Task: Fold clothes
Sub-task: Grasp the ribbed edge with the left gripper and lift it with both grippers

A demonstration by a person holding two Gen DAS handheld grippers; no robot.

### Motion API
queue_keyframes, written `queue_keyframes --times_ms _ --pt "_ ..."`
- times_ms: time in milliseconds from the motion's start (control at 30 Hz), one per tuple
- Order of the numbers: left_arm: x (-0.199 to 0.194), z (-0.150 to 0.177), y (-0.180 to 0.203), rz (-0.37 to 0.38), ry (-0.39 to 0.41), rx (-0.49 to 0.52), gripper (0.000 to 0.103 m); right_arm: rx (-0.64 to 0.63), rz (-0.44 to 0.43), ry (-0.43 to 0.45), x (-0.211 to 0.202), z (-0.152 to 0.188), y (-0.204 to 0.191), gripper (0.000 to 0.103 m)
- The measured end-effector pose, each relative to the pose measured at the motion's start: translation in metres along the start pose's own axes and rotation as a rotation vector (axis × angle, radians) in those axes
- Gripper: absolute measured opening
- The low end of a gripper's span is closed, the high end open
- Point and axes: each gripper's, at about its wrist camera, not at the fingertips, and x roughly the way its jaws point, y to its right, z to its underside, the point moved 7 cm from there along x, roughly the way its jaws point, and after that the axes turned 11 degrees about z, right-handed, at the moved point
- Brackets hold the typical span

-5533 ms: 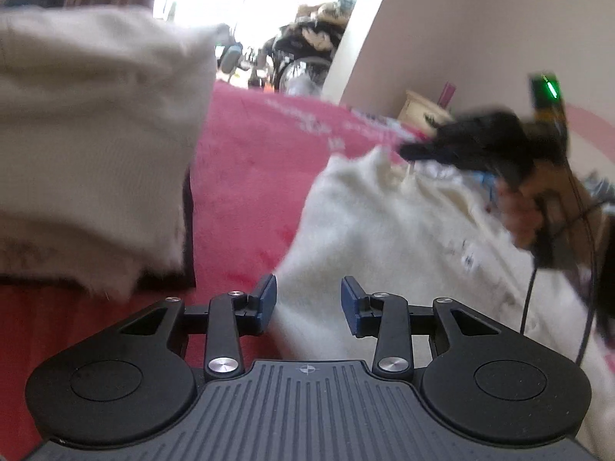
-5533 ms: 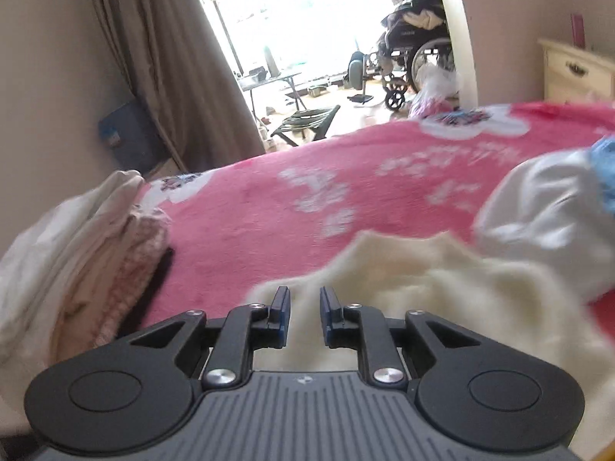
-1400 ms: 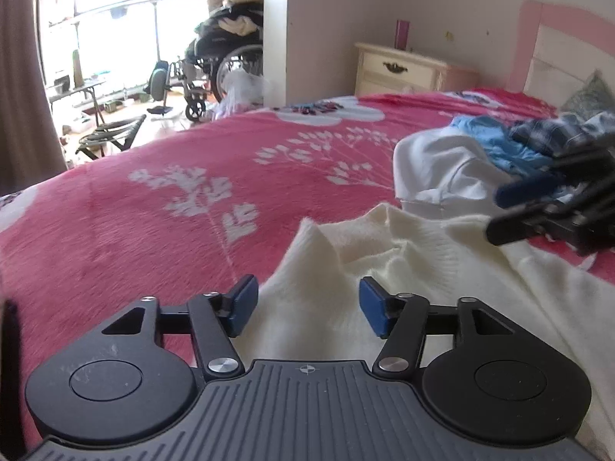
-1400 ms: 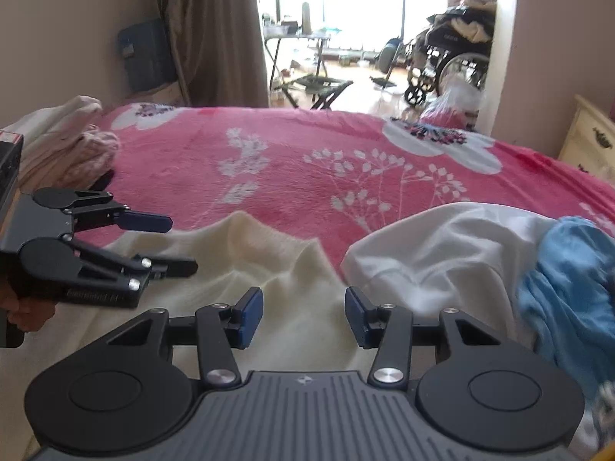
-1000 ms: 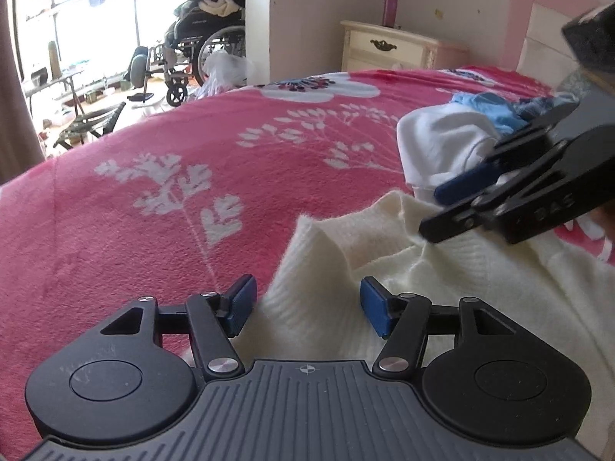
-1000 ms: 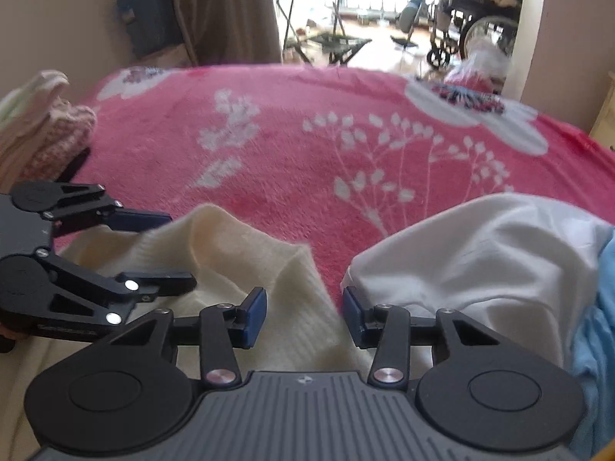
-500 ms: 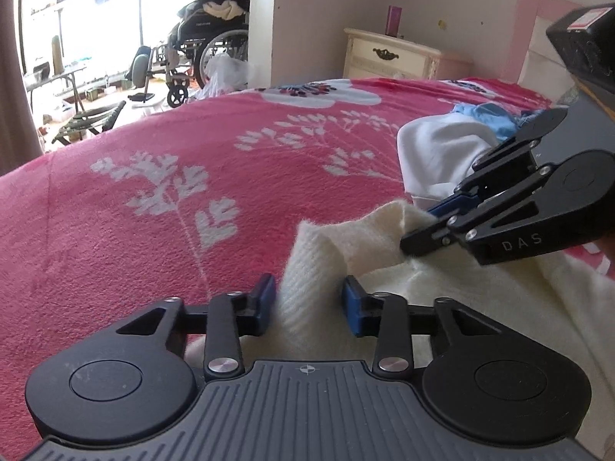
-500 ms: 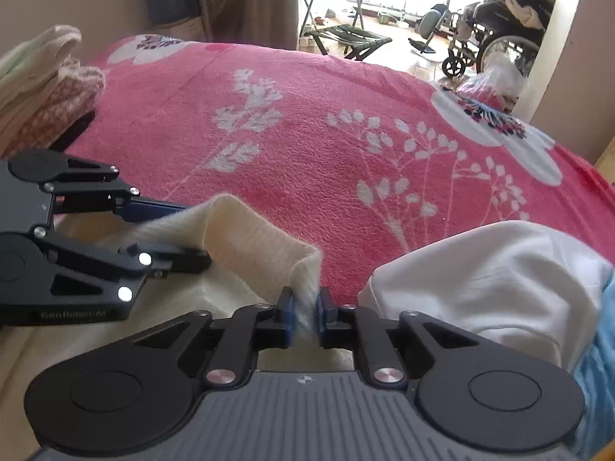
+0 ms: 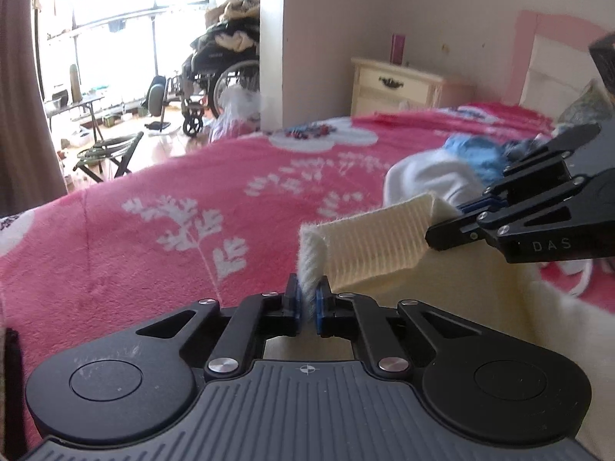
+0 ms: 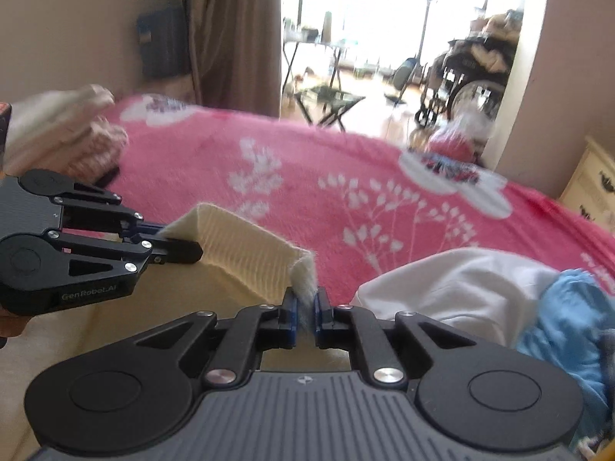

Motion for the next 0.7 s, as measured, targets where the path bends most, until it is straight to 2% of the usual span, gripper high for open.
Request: queue_keyframes --times_ms 200,400,700 --pt "-0.054 -0.001 0.018 0.066 0.057 -0.059 0.005 0.069 -0.057 0.088 -0.070 0.010 -0.012 0.009" --pt "-0.118 0.018 0.051 0.134 0.084 -0.024 0.005 0.119 -0.075 0.134 -0.132 0.036 -0.027 0.009" --pt "-0.176 0.061 0.098 0.210 0.061 -0.005 0.005 0.159 -0.102 0.123 -0.197 0.082 -0.055 0.009"
